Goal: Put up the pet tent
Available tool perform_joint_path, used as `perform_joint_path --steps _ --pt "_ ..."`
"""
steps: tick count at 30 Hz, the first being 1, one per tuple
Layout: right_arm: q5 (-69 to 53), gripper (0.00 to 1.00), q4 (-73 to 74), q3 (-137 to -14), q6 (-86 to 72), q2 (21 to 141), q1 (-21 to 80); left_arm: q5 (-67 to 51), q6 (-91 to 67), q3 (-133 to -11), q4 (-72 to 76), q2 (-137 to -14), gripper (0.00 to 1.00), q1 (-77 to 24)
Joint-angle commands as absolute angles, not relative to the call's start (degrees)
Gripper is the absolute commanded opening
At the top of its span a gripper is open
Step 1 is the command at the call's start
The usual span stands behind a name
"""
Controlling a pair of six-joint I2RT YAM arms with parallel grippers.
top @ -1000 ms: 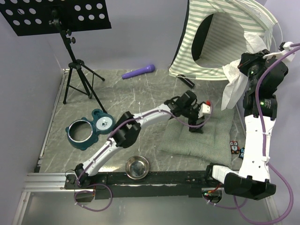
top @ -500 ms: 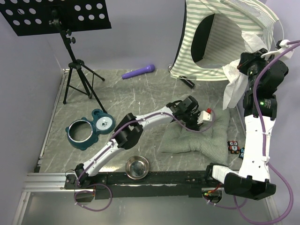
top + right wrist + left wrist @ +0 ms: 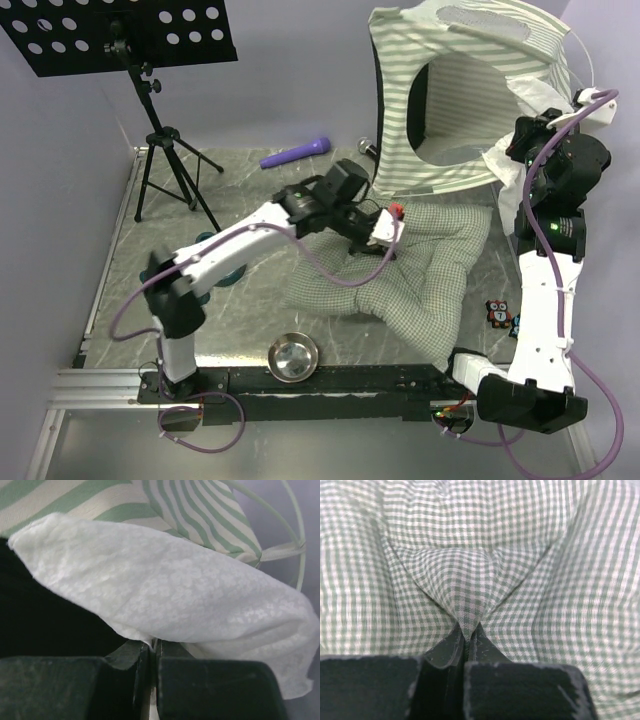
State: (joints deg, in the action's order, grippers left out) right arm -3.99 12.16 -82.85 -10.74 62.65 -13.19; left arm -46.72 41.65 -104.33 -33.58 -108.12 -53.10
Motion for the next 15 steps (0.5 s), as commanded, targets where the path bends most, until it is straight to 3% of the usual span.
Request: perform_joint_path --steps 1,6,15 --pt "-5.45 0.00 4.66 -82.09 -4.06 59.50 -13.36 -55.01 52.98 -107.22 -47.51 -100.12 0.01 -53.00" --pt "-9.75 0.00 4.04 -77.09 3.86 55.65 -13.01 -59.76 54.92 -106.79 -61.66 -92.48 0.01 -47.74" --pt "-7.65 0.00 5.35 -80.14 3.16 56.16 -13.01 -55.81 67.24 -98.17 -77.07 -82.71 0.01 -45.45"
